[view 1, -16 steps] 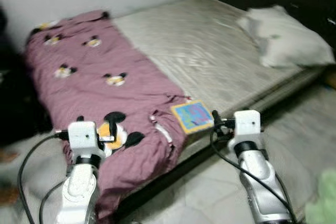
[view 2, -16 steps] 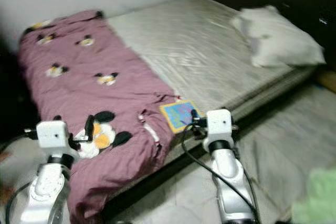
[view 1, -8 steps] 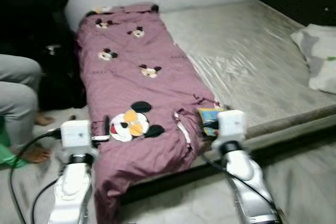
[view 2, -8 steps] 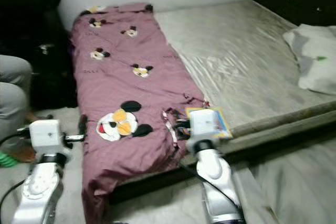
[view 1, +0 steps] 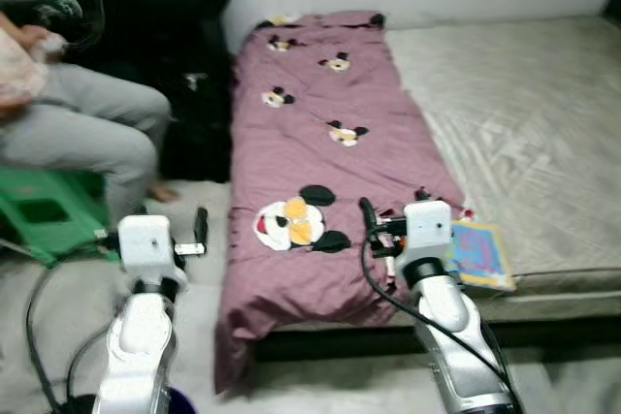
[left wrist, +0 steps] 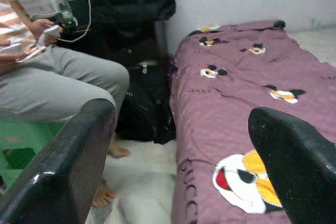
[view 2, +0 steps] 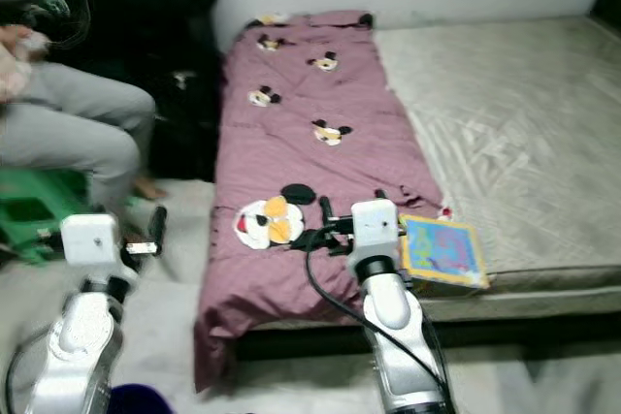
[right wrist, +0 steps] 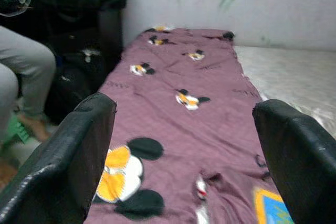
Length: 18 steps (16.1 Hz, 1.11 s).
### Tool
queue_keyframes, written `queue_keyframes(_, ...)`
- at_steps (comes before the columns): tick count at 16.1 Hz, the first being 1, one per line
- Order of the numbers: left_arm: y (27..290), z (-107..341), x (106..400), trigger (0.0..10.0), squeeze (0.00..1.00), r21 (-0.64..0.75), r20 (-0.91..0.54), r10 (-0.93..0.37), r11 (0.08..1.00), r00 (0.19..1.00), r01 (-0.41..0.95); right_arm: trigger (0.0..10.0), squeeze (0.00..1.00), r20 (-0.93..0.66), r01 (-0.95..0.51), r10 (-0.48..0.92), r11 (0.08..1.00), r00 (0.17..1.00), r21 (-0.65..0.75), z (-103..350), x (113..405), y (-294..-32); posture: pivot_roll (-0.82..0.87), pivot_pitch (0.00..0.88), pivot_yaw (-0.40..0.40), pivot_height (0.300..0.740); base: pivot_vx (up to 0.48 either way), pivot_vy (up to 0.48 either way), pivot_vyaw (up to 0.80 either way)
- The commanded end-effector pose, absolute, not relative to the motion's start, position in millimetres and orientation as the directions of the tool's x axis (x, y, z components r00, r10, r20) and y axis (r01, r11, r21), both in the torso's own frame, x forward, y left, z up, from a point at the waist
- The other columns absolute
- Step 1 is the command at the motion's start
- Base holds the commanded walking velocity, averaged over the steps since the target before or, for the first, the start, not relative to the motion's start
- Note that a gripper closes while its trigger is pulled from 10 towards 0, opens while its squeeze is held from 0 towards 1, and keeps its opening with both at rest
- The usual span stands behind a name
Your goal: Clean up the room
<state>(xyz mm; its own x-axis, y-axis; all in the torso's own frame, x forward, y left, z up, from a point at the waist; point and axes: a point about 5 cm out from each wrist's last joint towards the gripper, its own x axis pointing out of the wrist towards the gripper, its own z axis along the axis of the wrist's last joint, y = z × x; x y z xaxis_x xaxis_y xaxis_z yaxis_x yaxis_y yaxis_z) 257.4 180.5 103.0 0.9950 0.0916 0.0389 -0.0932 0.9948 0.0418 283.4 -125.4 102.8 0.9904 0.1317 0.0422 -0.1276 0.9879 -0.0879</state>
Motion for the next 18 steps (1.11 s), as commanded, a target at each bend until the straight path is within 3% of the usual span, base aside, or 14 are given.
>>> queue_keyframes(1, 180.8, 101.2, 255.9, 10.0, 0.00, 0.054, 0.035, 0.090, 0.994, 0.995, -0.092, 10.0, 0.00, 0.044, -0.145, 0.149, 0.986, 0.988, -0.085, 102.9, 285.6, -123.8, 0.01, 0.064, 0.015, 0.740, 0.000, 0.000, 0.00)
queue_keyframes(6, 190.1, 94.8, 236.6, 10.0, 0.00, 0.048, 0.019, 0.189, 0.981, 0.982, -0.190, 10.0, 0.00, 0.024, -0.279, 0.282, 0.956, 0.959, -0.087, 99.8, 295.1, -100.6, 0.08, 0.062, -0.073, 0.740, 0.000, 0.000, 0.00)
queue_keyframes(12, 187.8, 95.6, 239.3, 10.0, 0.00, 0.037, 0.008, 0.160, 0.986, 0.987, -0.160, 10.0, 0.00, 0.033, -0.267, 0.271, 0.959, 0.962, -0.095, 96.9, 292.2, -99.9, 0.05, 0.070, -0.029, 0.740, 0.000, 0.000, 0.00)
queue_keyframes(18, 182.3, 96.1, 247.2, 10.0, 0.00, 0.034, -0.006, 0.097, 0.995, 0.995, -0.097, 10.0, 0.00, 0.031, -0.234, 0.238, 0.968, 0.971, -0.086, 94.3, 290.7, -103.3, 0.04, 0.070, -0.003, 0.740, 0.000, 0.000, 0.45)
